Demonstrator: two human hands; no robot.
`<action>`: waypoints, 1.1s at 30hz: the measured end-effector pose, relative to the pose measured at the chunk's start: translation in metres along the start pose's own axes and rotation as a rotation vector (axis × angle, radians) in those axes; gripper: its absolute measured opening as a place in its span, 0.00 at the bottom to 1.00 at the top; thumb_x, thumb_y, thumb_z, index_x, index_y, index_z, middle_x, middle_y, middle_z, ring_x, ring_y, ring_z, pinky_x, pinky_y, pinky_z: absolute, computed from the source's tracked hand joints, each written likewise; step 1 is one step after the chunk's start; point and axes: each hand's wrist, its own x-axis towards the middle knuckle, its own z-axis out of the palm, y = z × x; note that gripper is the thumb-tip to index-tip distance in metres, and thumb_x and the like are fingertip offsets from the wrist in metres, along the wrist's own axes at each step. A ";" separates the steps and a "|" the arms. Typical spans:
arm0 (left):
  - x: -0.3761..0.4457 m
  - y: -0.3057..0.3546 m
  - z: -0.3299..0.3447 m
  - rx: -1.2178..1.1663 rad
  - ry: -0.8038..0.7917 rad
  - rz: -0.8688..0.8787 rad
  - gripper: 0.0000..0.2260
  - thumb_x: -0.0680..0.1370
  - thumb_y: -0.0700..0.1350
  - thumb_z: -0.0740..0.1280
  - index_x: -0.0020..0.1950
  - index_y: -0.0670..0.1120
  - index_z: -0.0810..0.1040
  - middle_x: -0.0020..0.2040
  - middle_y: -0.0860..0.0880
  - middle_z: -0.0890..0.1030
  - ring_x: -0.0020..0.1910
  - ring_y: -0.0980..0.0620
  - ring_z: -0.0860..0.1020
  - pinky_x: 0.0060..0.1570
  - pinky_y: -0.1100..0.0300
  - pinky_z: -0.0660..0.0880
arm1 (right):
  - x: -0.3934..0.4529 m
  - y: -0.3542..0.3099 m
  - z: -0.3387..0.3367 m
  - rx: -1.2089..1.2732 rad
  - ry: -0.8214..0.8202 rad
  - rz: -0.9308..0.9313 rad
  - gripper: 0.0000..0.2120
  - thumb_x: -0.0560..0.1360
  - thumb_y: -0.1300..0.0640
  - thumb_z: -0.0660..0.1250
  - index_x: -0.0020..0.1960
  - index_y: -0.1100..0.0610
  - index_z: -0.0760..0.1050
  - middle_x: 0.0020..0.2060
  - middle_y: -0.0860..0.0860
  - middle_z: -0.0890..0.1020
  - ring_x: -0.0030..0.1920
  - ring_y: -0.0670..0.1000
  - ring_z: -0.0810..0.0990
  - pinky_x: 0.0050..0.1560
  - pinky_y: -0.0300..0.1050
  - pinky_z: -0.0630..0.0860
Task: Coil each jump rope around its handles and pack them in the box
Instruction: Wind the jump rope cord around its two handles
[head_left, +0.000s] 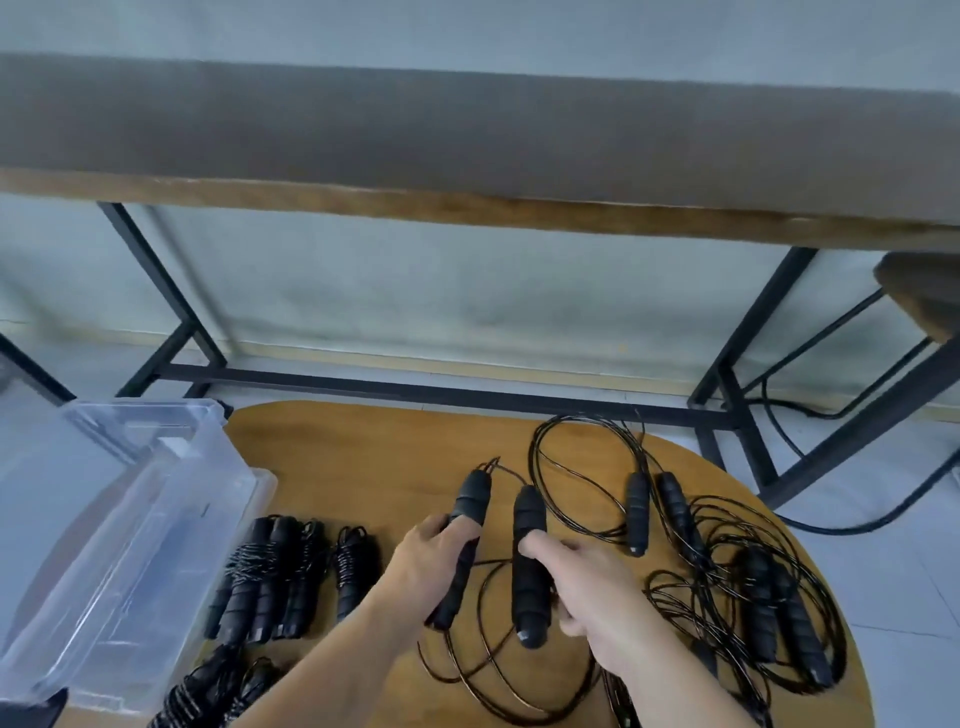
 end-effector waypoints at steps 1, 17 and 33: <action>-0.006 0.004 -0.006 -0.015 -0.037 -0.008 0.18 0.69 0.57 0.68 0.46 0.43 0.80 0.38 0.46 0.79 0.39 0.45 0.75 0.42 0.52 0.71 | -0.008 -0.006 0.005 0.005 -0.009 -0.027 0.12 0.72 0.51 0.70 0.40 0.58 0.71 0.28 0.51 0.67 0.26 0.49 0.62 0.25 0.40 0.58; -0.080 0.050 -0.071 -0.313 -0.465 -0.040 0.26 0.83 0.61 0.54 0.68 0.44 0.77 0.62 0.37 0.80 0.60 0.38 0.80 0.59 0.41 0.76 | -0.092 -0.063 0.053 -0.231 -0.094 -0.278 0.09 0.78 0.53 0.62 0.43 0.55 0.76 0.33 0.48 0.78 0.24 0.43 0.72 0.28 0.36 0.65; -0.100 0.077 -0.082 -0.380 -0.557 -0.024 0.32 0.78 0.66 0.59 0.65 0.40 0.79 0.48 0.38 0.79 0.39 0.43 0.76 0.39 0.52 0.74 | -0.104 -0.081 0.059 -0.299 -0.017 -0.470 0.10 0.77 0.56 0.61 0.37 0.54 0.72 0.25 0.44 0.73 0.26 0.43 0.70 0.34 0.42 0.62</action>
